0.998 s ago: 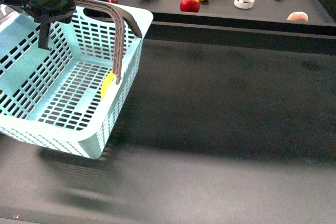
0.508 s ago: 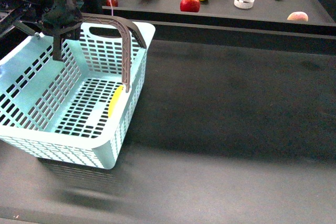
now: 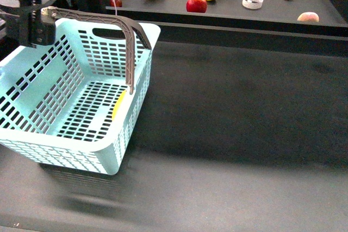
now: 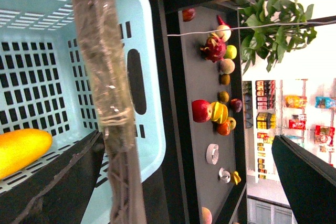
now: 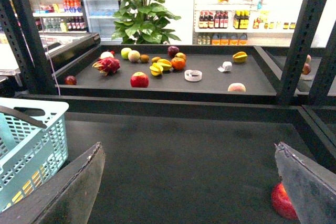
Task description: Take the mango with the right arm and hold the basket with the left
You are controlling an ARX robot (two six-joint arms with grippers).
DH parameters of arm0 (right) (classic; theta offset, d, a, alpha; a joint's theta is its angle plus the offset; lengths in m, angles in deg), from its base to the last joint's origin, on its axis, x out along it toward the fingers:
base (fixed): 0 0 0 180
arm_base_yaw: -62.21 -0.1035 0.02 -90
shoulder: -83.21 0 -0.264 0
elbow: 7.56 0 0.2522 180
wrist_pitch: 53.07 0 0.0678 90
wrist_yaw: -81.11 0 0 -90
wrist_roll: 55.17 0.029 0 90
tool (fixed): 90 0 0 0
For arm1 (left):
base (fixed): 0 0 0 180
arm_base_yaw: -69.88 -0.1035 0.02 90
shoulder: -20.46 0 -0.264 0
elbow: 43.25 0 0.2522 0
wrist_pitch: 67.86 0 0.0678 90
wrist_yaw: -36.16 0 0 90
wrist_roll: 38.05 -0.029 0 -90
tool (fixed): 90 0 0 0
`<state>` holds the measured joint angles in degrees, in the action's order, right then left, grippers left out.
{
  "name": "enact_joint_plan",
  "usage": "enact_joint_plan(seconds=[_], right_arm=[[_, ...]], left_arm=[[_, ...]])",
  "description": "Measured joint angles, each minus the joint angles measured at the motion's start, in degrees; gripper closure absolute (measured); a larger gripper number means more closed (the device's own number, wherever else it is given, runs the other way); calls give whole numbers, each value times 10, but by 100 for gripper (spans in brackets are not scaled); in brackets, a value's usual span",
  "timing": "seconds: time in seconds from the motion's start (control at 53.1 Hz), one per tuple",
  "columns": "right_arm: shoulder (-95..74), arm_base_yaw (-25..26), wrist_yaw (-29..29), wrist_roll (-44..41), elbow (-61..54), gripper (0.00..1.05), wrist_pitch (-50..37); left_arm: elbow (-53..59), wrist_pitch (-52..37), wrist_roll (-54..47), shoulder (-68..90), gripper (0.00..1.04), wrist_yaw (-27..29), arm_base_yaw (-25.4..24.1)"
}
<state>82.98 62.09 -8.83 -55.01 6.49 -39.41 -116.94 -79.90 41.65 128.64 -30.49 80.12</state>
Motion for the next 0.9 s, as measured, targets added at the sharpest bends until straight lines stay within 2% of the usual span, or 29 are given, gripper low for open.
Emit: enact_joint_plan(seconds=[0.151, 0.358, 0.527, 0.697, 0.904], right_arm=[[0, 0, 0, 0, 0, 8, 0], [0, 0, 0, 0, 0, 8, 0], [0, 0, 0, 0, 0, 8, 0], [0, 0, 0, 0, 0, 8, 0], [0, 0, 0, 0, 0, 8, 0]], left_arm=[[80, -33, -70, -101, 6, 9, -15], [198, -38, -181, -212, 6, 10, -42], [295, -35, -259, -308, 6, 17, -43], [329, -33, -306, -358, 6, 13, -60], [329, -31, -319, -359, 6, 13, -60]])
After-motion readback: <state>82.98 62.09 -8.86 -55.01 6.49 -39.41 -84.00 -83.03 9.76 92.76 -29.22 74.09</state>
